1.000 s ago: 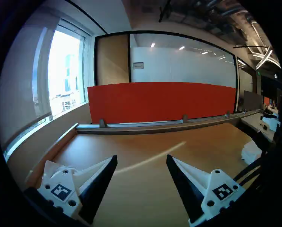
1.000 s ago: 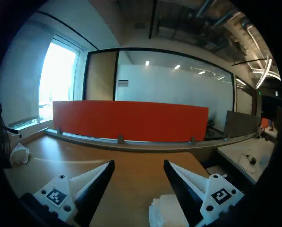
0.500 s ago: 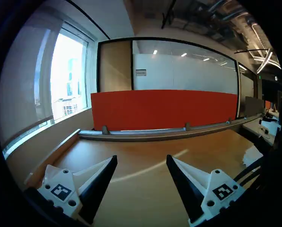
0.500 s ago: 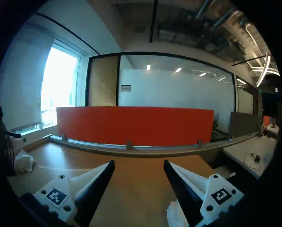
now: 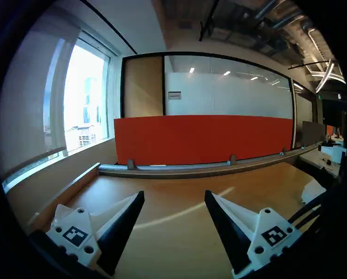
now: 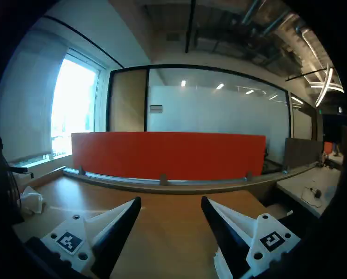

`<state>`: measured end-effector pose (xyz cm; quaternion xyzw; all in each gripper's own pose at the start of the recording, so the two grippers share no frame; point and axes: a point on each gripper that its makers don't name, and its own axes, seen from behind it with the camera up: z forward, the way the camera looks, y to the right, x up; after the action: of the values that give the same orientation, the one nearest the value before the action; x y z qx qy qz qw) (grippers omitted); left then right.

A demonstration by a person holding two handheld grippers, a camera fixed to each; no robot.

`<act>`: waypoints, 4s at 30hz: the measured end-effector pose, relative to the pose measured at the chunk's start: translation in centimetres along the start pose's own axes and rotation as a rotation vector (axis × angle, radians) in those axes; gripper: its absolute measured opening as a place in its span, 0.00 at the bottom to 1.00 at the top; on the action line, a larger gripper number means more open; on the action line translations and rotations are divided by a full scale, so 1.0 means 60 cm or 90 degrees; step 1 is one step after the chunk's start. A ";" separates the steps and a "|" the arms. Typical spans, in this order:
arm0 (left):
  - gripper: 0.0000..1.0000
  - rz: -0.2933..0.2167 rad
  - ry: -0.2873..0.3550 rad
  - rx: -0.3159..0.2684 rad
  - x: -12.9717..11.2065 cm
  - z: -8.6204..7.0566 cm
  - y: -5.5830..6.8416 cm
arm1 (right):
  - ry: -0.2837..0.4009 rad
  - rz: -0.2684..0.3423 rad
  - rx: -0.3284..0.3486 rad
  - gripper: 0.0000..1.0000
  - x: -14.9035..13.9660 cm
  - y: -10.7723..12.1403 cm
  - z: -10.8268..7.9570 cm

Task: Fold towel

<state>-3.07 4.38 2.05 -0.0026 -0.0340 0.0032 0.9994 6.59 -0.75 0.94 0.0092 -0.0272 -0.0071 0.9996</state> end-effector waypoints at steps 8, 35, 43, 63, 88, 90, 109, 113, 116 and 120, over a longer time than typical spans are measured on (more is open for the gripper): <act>0.96 0.008 0.030 0.008 -0.027 -0.002 -0.021 | -0.004 0.004 0.006 1.00 -0.012 -0.020 -0.012; 0.96 -0.001 0.097 0.025 -0.179 0.010 -0.078 | 0.009 -0.012 -0.007 1.00 -0.115 -0.047 0.000; 0.96 -0.018 0.111 0.031 -0.198 0.006 -0.087 | 0.013 -0.015 -0.005 1.00 -0.129 -0.054 0.004; 0.96 -0.014 0.105 0.031 -0.224 0.012 -0.088 | 0.019 -0.021 0.001 1.00 -0.127 -0.059 0.004; 0.96 -0.012 0.093 0.031 -0.231 0.018 -0.086 | 0.062 -0.030 -0.033 1.00 -0.154 -0.002 0.010; 0.96 -0.012 0.093 0.031 -0.231 0.018 -0.086 | 0.060 -0.025 -0.035 1.00 -0.168 0.006 0.011; 0.96 -0.012 0.094 0.028 -0.234 0.016 -0.082 | 0.057 -0.003 -0.022 1.00 -0.254 0.032 0.024; 0.96 -0.012 0.094 0.028 -0.235 0.017 -0.081 | 0.052 0.011 -0.023 1.00 -0.266 0.037 0.028; 0.96 -0.012 0.094 0.028 -0.235 0.017 -0.081 | 0.049 0.020 -0.024 1.00 -0.272 0.041 0.029; 0.96 -0.012 0.094 0.029 -0.235 0.018 -0.082 | 0.048 0.025 -0.026 1.00 -0.281 0.043 0.028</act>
<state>-17.17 -0.66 2.18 0.0206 0.0398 -0.0057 0.9990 -10.31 2.06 1.78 -0.0112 0.0105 0.0124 0.9998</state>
